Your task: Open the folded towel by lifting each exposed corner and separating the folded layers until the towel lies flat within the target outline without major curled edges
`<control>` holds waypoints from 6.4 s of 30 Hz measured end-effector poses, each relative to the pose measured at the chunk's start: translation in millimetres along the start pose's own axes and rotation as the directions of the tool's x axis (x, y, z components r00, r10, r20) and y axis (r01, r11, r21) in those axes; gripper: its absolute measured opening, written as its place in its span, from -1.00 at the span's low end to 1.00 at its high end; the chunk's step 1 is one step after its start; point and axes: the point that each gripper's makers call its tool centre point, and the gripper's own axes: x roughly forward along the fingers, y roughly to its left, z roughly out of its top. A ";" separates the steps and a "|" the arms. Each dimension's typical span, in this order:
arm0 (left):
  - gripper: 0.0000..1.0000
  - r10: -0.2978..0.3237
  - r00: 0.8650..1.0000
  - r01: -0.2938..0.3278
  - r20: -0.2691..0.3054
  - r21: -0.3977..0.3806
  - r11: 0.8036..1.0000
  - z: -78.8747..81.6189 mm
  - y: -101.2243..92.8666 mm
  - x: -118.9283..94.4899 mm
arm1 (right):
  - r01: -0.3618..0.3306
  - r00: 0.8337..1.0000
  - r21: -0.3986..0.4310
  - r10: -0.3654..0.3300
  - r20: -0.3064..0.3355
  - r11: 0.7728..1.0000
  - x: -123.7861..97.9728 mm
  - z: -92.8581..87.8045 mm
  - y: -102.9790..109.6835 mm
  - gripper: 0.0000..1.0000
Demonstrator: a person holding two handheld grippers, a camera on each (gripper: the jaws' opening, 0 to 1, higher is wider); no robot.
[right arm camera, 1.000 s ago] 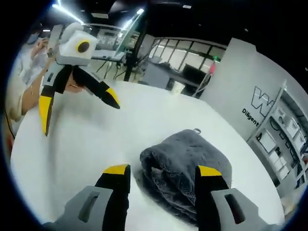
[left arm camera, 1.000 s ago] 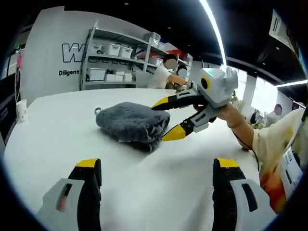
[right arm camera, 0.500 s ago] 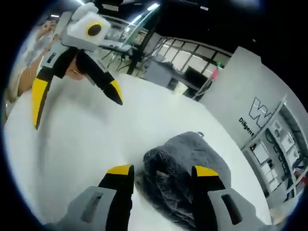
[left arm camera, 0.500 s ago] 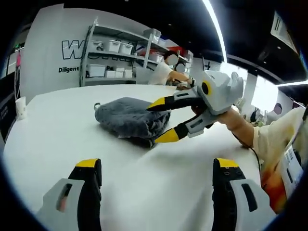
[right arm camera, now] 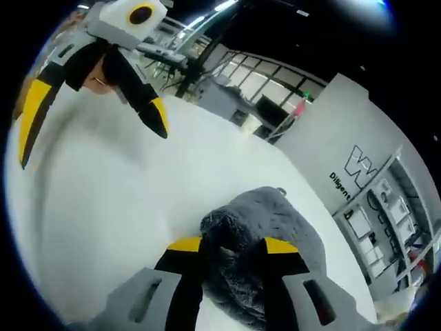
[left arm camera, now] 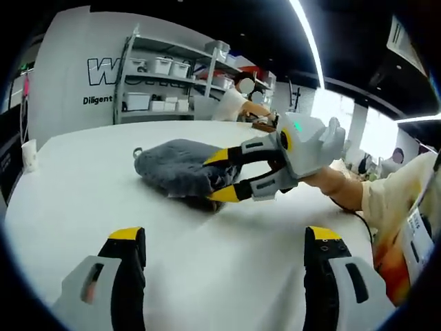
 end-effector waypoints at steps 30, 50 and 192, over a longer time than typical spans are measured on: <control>0.87 -0.003 1.000 0.003 -0.010 -0.004 1.000 -2.0 1.1 1.5 | -0.196 0.977 0.357 0.152 0.148 0.913 -11.0 32.2 25.6 -0.91; 0.87 -0.001 1.000 0.001 -0.010 -0.001 1.000 -2.6 0.1 0.3 | -0.279 0.947 0.454 0.165 0.274 0.846 -29.0 66.5 35.4 -0.91; 0.86 0.002 0.995 -0.003 -0.100 -0.002 1.000 -25.3 2.8 11.1 | 0.435 0.900 0.656 -0.293 -0.322 0.616 -194.0 -213.2 -85.9 0.99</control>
